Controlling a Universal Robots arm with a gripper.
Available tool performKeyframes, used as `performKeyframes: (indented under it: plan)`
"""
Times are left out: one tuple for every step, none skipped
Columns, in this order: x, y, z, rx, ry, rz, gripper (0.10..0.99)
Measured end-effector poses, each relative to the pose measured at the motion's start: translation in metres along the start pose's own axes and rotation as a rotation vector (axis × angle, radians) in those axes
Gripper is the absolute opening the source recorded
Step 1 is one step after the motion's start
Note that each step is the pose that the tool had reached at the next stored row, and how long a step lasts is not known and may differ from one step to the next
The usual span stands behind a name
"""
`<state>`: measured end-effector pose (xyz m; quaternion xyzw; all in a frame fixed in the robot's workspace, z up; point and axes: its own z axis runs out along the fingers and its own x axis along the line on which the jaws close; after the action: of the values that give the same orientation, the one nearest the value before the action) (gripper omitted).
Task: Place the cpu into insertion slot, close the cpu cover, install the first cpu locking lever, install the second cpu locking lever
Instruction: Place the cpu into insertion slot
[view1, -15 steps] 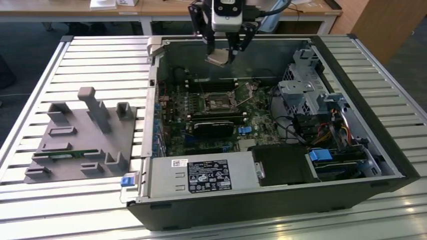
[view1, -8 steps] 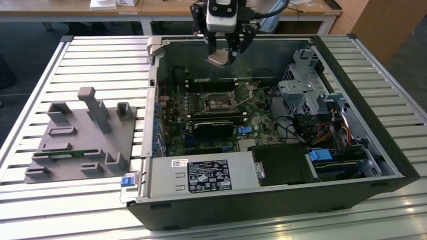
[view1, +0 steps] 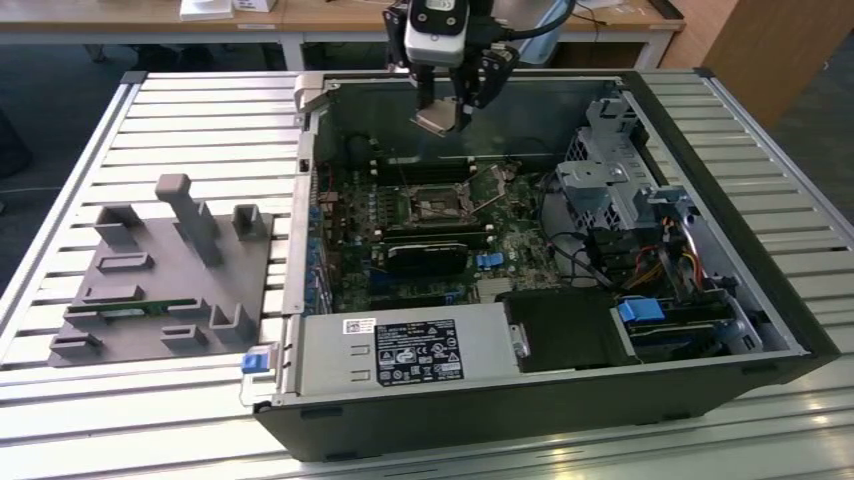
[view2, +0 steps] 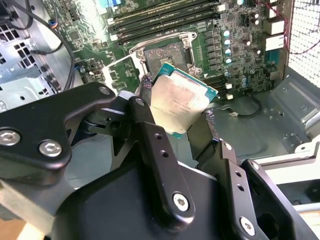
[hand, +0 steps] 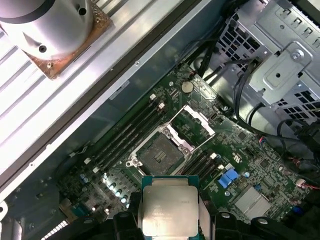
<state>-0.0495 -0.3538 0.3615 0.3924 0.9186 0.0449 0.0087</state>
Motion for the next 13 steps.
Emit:
performKeyframes:
  plan:
    - [0.0000, 0.0000, 0.0001, 0.000, -0.0006, 0.007, 0.533]
    - [0.0000, 0.0000, 0.0003, 0.000, -0.0012, 0.014, 0.533]
    - [0.0000, 0.0000, 0.0003, 0.000, -0.0018, 0.021, 0.533]
    - [0.0000, -0.0001, 0.0004, -0.001, -0.0024, 0.026, 0.533]
    - [0.0000, -0.0001, 0.0005, -0.001, -0.0029, 0.032, 0.533]
    - [0.0000, -0.0001, 0.0006, -0.001, -0.0035, 0.039, 0.533]
    - [0.0000, -0.0001, 0.0007, -0.001, -0.0040, 0.045, 0.533]
    - [0.0000, -0.0001, 0.0008, -0.001, -0.0046, 0.051, 0.533]
    - [0.0000, -0.0001, 0.0008, -0.001, -0.0051, 0.058, 0.533]
    - [0.0000, -0.0001, 0.0008, -0.001, -0.0057, 0.064, 0.533]
    - [0.0000, -0.0001, 0.0009, -0.001, -0.0063, 0.070, 0.533]
    - [0.0000, -0.0001, 0.0009, -0.002, -0.0068, 0.076, 0.533]
    - [0.0000, -0.0001, 0.0010, -0.002, -0.0073, 0.082, 0.533]
